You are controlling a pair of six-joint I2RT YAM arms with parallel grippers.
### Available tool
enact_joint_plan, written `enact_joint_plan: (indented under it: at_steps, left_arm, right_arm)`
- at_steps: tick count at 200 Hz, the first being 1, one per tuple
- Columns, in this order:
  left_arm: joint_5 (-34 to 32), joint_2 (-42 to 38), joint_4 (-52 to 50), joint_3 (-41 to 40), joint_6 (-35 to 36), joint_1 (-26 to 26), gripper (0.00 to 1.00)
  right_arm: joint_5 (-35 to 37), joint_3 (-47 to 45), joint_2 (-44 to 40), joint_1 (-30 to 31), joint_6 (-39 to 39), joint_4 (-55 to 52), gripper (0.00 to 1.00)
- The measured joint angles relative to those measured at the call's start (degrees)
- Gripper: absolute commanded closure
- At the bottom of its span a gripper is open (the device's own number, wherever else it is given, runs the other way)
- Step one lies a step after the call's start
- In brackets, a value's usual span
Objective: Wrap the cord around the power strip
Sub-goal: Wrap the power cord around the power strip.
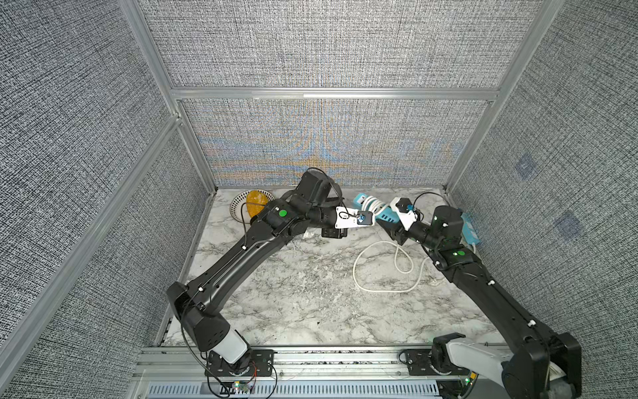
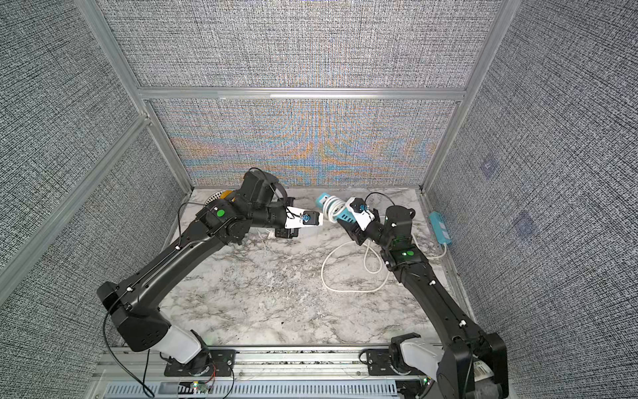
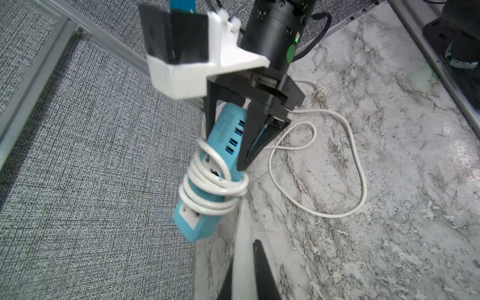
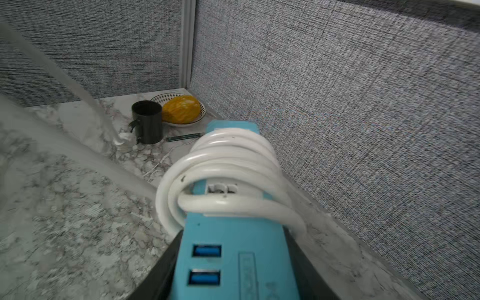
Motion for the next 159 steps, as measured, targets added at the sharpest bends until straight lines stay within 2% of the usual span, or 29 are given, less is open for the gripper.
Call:
enact_joint_plan:
  at_steps: [21, 55, 75, 90, 123, 159]
  left_arm:
    - [2.0, 3.2, -4.7, 6.2, 4.1, 0.0, 1.00]
    - [3.8, 6.5, -10.0, 11.3, 9.4, -0.1, 1.00]
    - [4.5, 8.8, -12.3, 13.7, 11.0, 0.0, 1.00]
    - [5.9, 10.2, -12.2, 14.8, 11.0, 0.7, 1.00]
    - [11.8, 13.1, -10.9, 16.6, 7.5, 2.4, 0.86]
    - [16.7, 15.6, -7.3, 16.0, 2.1, 2.6, 0.66]
  right_arm:
    - [-6.2, -1.2, -0.9, 1.6, -2.5, -3.2, 1.00]
    - [-17.9, -5.6, -3.3, 3.7, -4.4, -4.5, 1.00]
    - [-24.9, -9.7, -5.9, 3.8, -1.2, -1.2, 1.00]
    - [-28.9, -12.3, -8.4, 4.0, 4.2, 4.1, 1.00]
    - [-32.7, -16.1, -12.6, 5.4, 19.0, 21.6, 1.00]
    - [-34.6, -16.0, -15.1, 6.5, 26.4, 33.6, 1.00]
